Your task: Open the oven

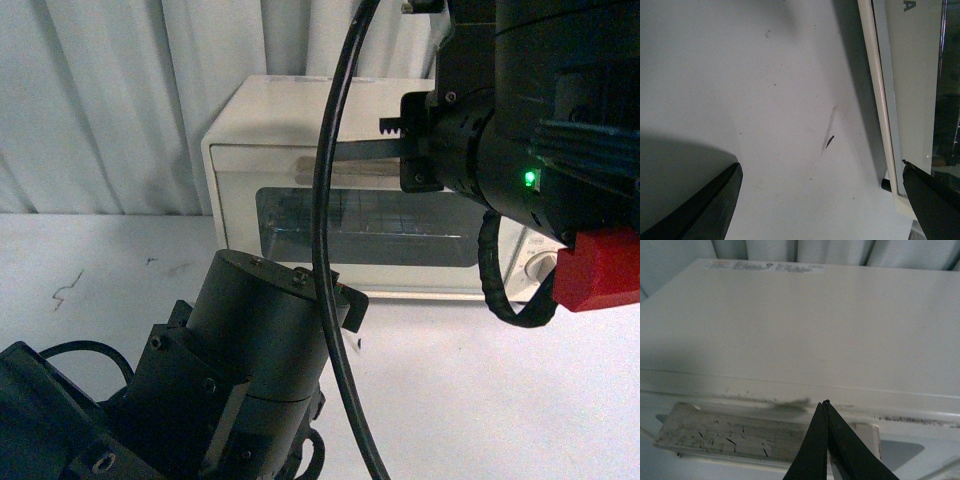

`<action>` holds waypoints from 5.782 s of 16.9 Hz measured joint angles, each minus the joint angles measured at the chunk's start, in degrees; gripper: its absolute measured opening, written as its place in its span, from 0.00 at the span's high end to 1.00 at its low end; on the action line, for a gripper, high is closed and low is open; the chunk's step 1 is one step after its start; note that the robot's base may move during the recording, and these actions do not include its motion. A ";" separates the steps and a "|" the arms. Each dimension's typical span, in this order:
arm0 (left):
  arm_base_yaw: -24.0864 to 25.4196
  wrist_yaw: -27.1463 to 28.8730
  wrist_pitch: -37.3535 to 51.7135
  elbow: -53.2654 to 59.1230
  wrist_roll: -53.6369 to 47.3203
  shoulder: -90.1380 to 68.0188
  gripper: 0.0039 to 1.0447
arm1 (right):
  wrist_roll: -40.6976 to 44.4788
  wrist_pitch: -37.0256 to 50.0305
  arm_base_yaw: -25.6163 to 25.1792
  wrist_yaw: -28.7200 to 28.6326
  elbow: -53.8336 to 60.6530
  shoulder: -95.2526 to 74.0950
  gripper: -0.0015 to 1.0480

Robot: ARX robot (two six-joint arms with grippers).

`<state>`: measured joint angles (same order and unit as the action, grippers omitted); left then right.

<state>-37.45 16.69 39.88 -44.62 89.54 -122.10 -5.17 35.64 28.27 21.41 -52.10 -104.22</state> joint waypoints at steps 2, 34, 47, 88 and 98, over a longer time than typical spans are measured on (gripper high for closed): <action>0.00 0.00 0.00 0.00 0.00 0.00 0.06 | -0.28 -0.04 -0.22 0.02 0.83 0.00 0.98; -0.15 0.22 0.02 0.15 0.00 0.00 0.06 | -11.65 -19.47 9.55 21.94 25.81 28.46 0.97; 0.11 0.02 -0.02 0.04 0.00 0.00 0.06 | 3.72 -34.84 -19.02 -11.82 51.43 103.30 0.98; 15.93 5.40 33.53 40.33 -80.61 3.96 0.59 | 4.85 -35.85 -28.28 -21.42 51.43 104.02 0.06; 29.35 -8.46 24.44 44.92 -88.52 59.23 0.99 | 4.83 -35.85 -28.28 -21.40 51.43 104.02 0.06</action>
<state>-8.10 8.23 64.31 0.30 1.02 -62.87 -0.34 -0.21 -0.01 0.01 -0.67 -0.21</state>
